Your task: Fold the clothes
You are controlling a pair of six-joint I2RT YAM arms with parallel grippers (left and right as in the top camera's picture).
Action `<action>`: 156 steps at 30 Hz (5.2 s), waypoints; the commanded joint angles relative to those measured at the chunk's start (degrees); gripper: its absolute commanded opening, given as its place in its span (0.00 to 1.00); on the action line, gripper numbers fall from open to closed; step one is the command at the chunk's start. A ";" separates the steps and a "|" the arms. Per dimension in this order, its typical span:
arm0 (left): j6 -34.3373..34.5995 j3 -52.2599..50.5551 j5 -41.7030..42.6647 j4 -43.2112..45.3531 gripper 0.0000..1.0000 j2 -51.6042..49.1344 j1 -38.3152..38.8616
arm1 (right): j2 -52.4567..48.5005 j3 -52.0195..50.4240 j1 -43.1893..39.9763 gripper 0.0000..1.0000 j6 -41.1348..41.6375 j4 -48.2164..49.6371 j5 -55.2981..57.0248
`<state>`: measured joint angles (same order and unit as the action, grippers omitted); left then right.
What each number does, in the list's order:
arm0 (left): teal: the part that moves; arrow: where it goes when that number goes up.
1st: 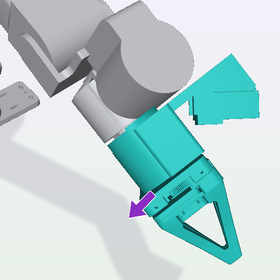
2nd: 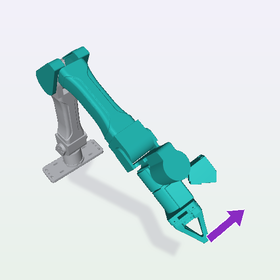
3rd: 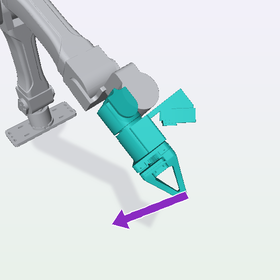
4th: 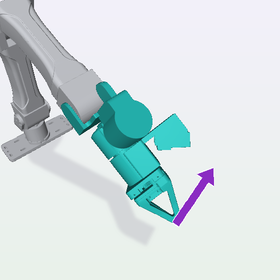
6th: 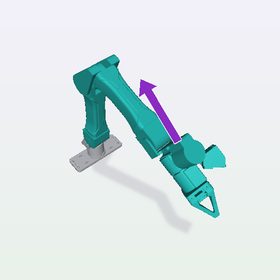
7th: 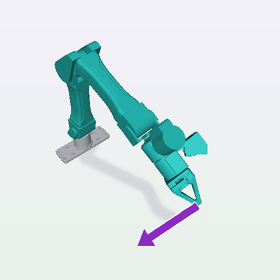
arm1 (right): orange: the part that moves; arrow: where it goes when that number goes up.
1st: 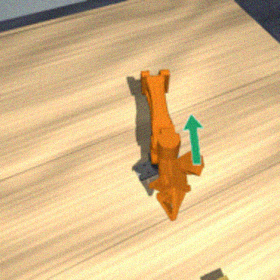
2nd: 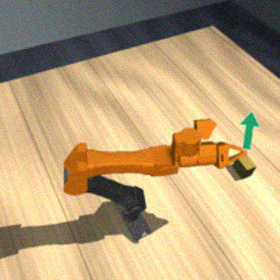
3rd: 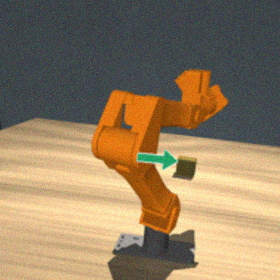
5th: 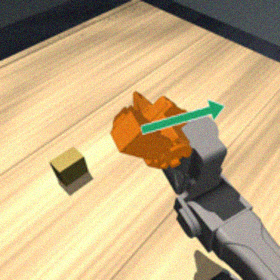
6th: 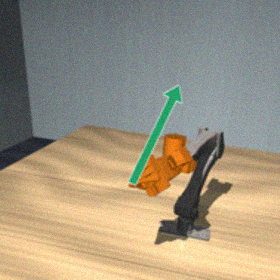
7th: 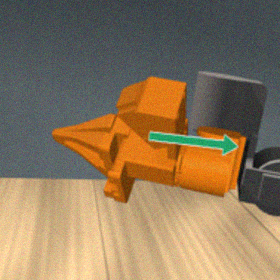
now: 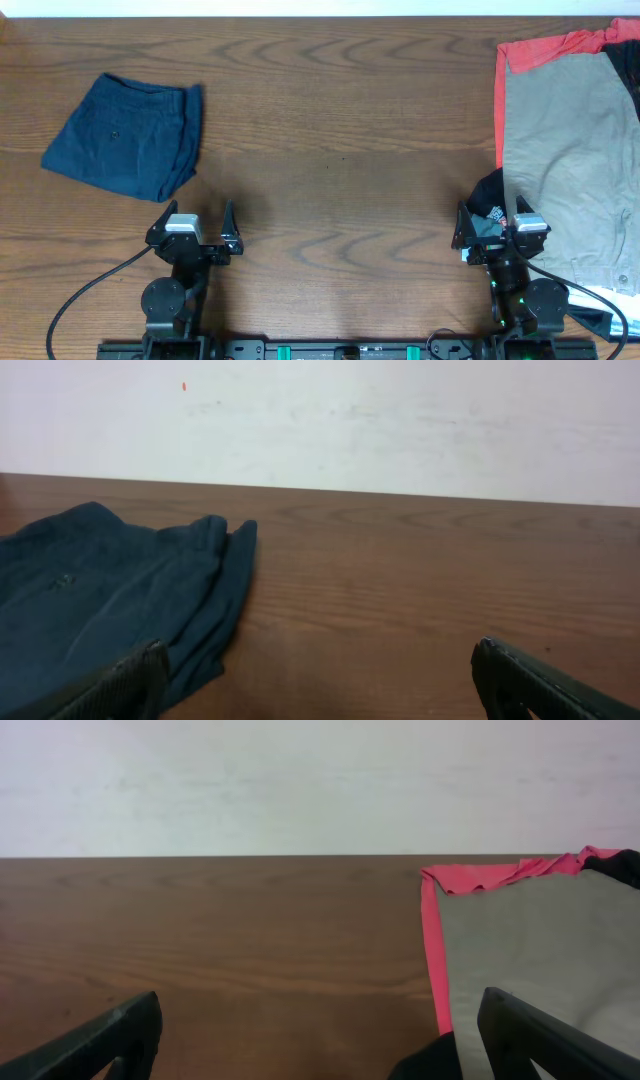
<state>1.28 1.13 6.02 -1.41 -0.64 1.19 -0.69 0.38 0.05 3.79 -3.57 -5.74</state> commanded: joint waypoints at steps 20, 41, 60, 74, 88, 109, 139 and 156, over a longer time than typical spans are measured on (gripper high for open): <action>-0.15 -0.87 1.49 -1.97 0.98 0.35 -0.11 | 0.37 -0.07 0.37 0.99 -0.68 -0.17 -0.07; -0.15 -0.87 1.49 -1.97 0.98 0.35 -0.11 | 0.37 -0.07 0.35 0.99 -0.68 1.46 0.35; 8.11 -0.74 1.07 -2.21 0.98 -0.20 -0.11 | 0.24 -0.07 0.35 0.99 3.45 0.52 -1.62; 10.21 10.95 7.34 -7.23 0.98 -15.13 -0.11 | -11.39 6.93 0.33 0.99 3.65 -2.25 -1.97; 10.19 36.44 8.35 -36.28 0.98 -34.27 -0.11 | -48.35 29.81 0.22 0.99 2.75 -22.43 8.92; 10.21 40.04 8.35 -42.77 0.98 -38.21 -0.11 | -70.71 34.10 -3.43 0.60 10.99 -25.55 27.26; 10.21 40.02 8.35 -43.60 0.98 -38.21 -0.11 | -71.65 31.34 -3.54 0.43 11.02 -30.91 26.56; 10.21 40.02 8.35 -44.00 0.98 -38.21 -0.11 | -70.99 32.48 -3.54 0.01 13.22 -31.71 27.04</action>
<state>10.94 40.01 13.63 -45.21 -38.81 1.19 -71.88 30.85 -3.38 15.05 -34.13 20.82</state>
